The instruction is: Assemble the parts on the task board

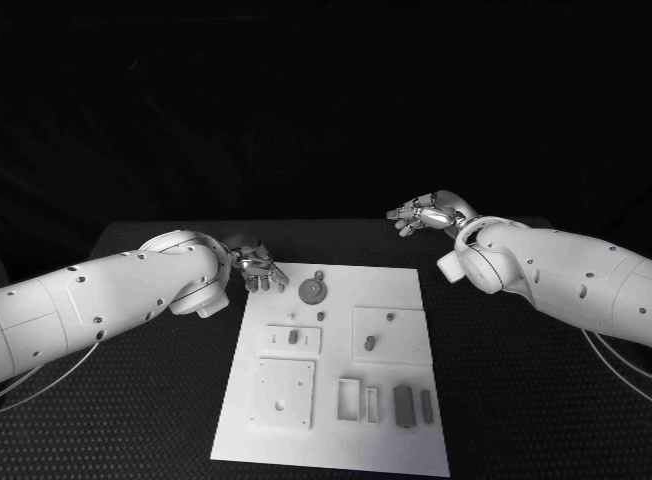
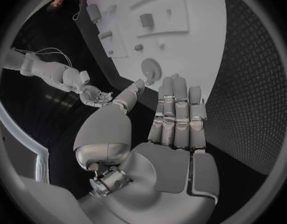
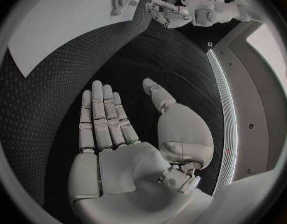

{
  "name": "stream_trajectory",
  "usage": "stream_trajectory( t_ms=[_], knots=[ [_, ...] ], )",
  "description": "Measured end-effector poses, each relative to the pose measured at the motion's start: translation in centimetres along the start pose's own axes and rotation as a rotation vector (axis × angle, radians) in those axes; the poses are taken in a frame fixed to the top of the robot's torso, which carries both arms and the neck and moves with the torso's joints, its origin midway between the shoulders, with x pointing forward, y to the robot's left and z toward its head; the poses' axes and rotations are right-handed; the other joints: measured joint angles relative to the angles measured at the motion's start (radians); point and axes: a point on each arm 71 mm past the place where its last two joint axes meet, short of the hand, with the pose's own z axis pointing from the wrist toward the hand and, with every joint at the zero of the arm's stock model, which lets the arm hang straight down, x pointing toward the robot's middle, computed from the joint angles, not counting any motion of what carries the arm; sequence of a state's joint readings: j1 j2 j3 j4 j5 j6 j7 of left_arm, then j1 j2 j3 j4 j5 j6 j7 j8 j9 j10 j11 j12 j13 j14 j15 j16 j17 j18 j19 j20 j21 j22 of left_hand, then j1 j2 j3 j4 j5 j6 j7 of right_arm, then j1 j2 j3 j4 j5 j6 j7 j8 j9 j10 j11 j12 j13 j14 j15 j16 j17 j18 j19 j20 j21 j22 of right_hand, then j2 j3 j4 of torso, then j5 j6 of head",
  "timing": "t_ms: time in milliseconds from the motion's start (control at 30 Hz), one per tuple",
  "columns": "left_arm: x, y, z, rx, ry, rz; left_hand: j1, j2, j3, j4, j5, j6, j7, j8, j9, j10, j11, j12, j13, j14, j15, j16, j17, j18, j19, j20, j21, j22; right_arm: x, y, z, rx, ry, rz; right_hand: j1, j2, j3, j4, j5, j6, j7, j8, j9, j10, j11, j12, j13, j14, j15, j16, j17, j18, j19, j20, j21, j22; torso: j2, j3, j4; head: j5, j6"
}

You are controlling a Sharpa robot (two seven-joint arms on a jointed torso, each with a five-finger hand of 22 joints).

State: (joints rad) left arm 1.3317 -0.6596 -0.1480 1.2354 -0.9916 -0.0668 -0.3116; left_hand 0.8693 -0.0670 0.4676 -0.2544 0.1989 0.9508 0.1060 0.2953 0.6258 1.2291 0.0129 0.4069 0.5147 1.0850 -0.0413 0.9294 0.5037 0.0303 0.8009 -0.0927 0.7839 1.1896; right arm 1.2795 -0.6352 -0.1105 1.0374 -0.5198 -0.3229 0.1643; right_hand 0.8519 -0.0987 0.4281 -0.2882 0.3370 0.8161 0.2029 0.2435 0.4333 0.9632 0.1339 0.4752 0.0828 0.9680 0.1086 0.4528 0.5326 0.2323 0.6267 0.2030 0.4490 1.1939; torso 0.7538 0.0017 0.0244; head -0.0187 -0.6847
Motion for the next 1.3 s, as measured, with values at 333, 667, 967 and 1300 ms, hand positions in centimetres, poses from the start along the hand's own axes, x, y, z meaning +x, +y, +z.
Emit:
stream_trajectory(
  t_ms=[333, 667, 967, 1300],
  knots=[
    [-1.2, 0.4, 2.6, -0.081, 0.046, 0.029, -0.100, -0.075, -0.023, 0.080, -0.022, -0.062, 0.035, -0.032, -0.026, 0.013, 0.016, -0.039, 0.014, -0.006, -0.002, -0.001, 0.038, 0.000, 0.007, 0.000, -0.010, 0.012, 0.1, 0.0, 0.1, 0.000, 0.001, 0.000, 0.000, 0.000, 0.000, 0.000, 0.000, 0.000, 0.000, 0.003, 0.000, 0.000, 0.000, 0.000, -0.001, 0.000, 0.000, 0.000, 0.000, 0.000, 0.000, 0.000, -0.004, 0.001, 0.001, 0.0000, -0.0014, 0.001, 0.004],
    [-1.6, 0.7, 3.4, -0.130, 0.047, 0.072, -0.189, -0.156, 0.021, 0.228, -0.142, -0.041, 0.014, 0.034, -0.019, 0.044, -0.004, 0.000, 0.083, 0.021, -0.029, 0.053, 0.103, 0.000, 0.028, -0.007, 0.002, 0.053, 0.3, 0.0, 0.1, 0.001, 0.004, 0.001, 0.000, 0.000, 0.000, 0.000, 0.000, 0.000, 0.000, 0.003, -0.001, 0.000, 0.000, 0.000, -0.001, 0.000, 0.000, 0.000, 0.000, 0.000, 0.000, 0.000, -0.004, 0.002, 0.003, 0.0006, -0.0061, 0.000, 0.002],
    [-1.3, 0.2, 3.9, -0.139, 0.068, 0.101, -0.179, -0.071, -0.045, 0.211, -0.125, 0.004, -0.020, 0.066, 0.007, 0.077, -0.037, 0.104, 0.167, 0.047, -0.074, 0.170, 0.177, 0.000, 0.064, -0.018, 0.056, 0.114, 0.6, 0.2, 0.2, -0.002, 0.009, 0.002, 0.000, 0.000, 0.000, 0.000, 0.004, 0.000, 0.000, 0.003, -0.001, 0.004, -0.004, 0.000, -0.001, 0.000, 0.000, 0.000, -0.001, 0.000, 0.000, 0.000, -0.004, 0.002, 0.003, 0.0006, -0.0066, -0.002, -0.002],
    [-0.8, 0.1, 4.2, -0.143, 0.099, 0.116, -0.149, 0.024, -0.076, 0.110, 0.066, 0.035, -0.036, 0.085, 0.075, 0.094, -0.054, 0.182, 0.212, 0.060, -0.093, 0.252, 0.207, 0.000, 0.086, -0.025, 0.095, 0.118, 0.7, 0.2, 0.2, -0.003, 0.013, 0.003, 0.000, 0.000, 0.003, 0.003, 0.004, 0.000, 0.000, 0.003, -0.001, 0.007, 0.000, 0.000, -0.002, 0.000, 0.000, 0.000, -0.001, 0.000, 0.000, 0.000, -0.004, 0.003, 0.003, 0.0006, -0.0072, -0.004, -0.006]
  ],
)
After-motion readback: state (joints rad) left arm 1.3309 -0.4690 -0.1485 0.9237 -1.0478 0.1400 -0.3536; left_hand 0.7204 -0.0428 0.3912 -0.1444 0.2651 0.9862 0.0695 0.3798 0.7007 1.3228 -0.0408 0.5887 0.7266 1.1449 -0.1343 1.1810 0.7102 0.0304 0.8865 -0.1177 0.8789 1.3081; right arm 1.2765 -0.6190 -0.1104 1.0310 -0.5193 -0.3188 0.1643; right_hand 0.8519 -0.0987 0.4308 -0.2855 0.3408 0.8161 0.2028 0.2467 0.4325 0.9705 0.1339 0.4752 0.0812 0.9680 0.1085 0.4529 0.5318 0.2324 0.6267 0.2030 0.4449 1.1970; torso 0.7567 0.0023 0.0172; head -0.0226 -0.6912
